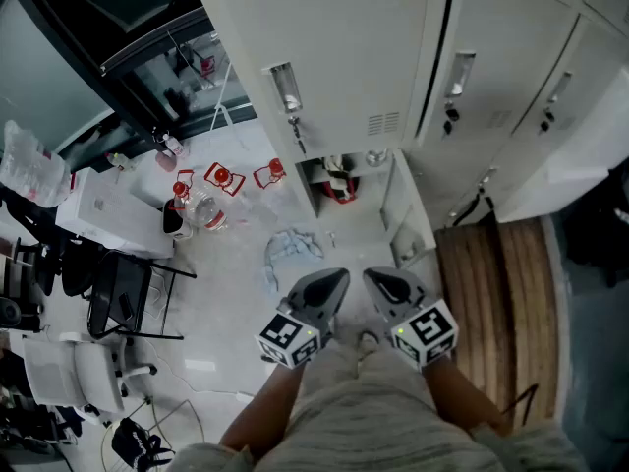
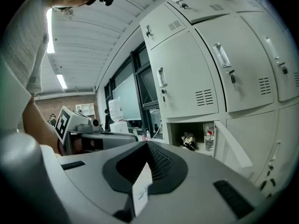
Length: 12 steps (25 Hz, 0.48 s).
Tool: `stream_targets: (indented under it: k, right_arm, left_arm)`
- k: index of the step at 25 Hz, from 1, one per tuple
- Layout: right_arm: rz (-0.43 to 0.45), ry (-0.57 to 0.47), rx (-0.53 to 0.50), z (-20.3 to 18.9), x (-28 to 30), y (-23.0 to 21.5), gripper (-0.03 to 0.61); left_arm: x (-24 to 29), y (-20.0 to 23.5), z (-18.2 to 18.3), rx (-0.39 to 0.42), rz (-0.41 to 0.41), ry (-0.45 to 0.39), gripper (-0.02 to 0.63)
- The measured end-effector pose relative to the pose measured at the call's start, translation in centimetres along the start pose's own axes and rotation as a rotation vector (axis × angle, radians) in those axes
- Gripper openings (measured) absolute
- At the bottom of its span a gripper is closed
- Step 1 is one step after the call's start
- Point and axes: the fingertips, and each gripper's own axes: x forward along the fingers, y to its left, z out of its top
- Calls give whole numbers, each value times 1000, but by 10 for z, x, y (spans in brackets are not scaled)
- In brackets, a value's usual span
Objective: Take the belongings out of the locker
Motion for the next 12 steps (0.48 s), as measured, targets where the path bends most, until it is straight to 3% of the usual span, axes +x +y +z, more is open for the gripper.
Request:
stream_targets:
  k: [12]
  right_arm:
    - [11,-2,-11,2,5,4,0]
  left_arm:
    - [-3,4,0,-8,3,-3,3]
